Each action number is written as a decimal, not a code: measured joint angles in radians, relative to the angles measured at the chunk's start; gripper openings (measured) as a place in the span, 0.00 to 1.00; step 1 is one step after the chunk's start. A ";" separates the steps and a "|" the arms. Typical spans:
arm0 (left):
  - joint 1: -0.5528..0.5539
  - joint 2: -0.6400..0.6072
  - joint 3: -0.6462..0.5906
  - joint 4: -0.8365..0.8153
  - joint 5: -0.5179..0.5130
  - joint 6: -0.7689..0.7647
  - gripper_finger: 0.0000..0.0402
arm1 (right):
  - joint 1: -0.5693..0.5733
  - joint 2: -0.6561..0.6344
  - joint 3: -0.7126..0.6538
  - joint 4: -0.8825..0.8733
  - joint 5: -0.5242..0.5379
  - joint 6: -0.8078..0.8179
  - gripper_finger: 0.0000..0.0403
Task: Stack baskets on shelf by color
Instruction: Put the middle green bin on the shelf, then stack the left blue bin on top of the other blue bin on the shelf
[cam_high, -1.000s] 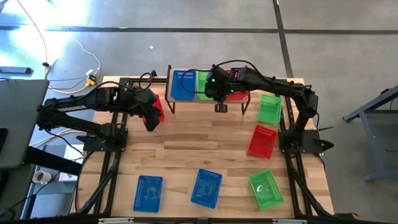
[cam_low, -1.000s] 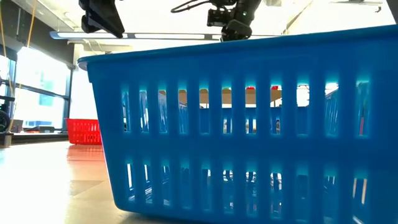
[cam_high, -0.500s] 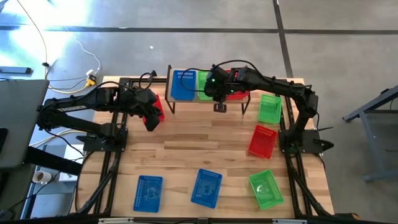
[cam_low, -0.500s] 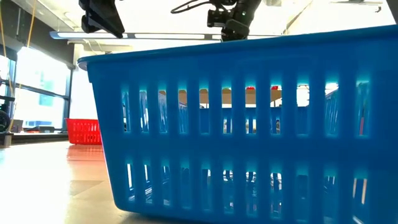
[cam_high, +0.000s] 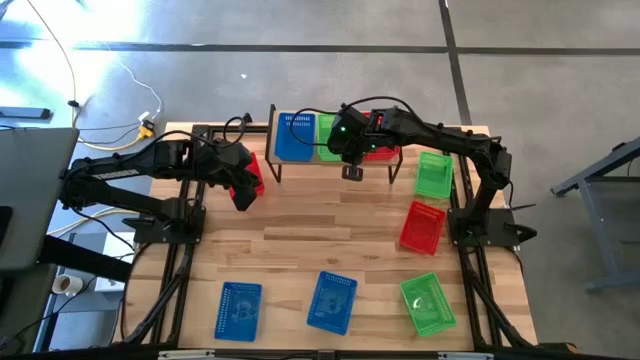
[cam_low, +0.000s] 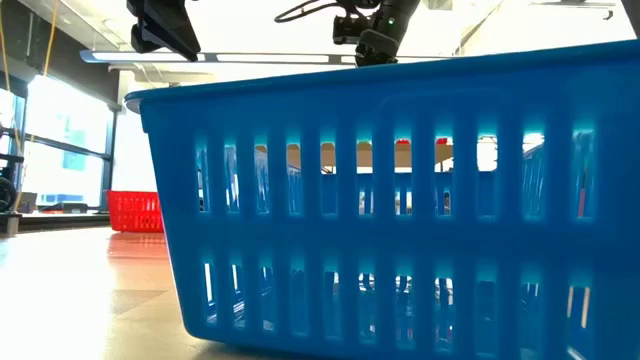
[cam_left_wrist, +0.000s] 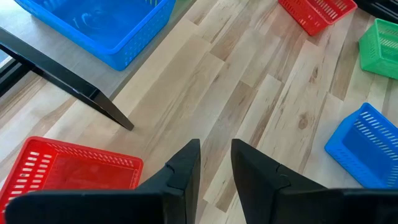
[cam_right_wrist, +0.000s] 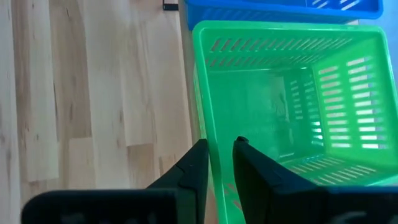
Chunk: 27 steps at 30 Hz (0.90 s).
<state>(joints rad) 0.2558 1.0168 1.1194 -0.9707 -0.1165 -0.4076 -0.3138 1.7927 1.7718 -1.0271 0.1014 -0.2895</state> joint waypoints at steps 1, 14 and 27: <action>0.000 0.000 0.000 0.000 0.000 0.000 0.21 | 0.000 0.000 0.000 -0.003 0.000 0.011 0.16; 0.000 0.000 0.000 0.000 -0.008 0.000 0.21 | 0.007 -0.002 0.043 -0.029 0.028 0.038 0.35; -0.015 0.000 0.000 -0.069 0.083 0.019 0.21 | 0.019 -0.002 0.186 -0.181 0.027 0.188 0.36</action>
<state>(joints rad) 0.2413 1.0169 1.1194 -1.0399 -0.0332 -0.3890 -0.2946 1.7908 1.9575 -1.2079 0.1282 -0.1010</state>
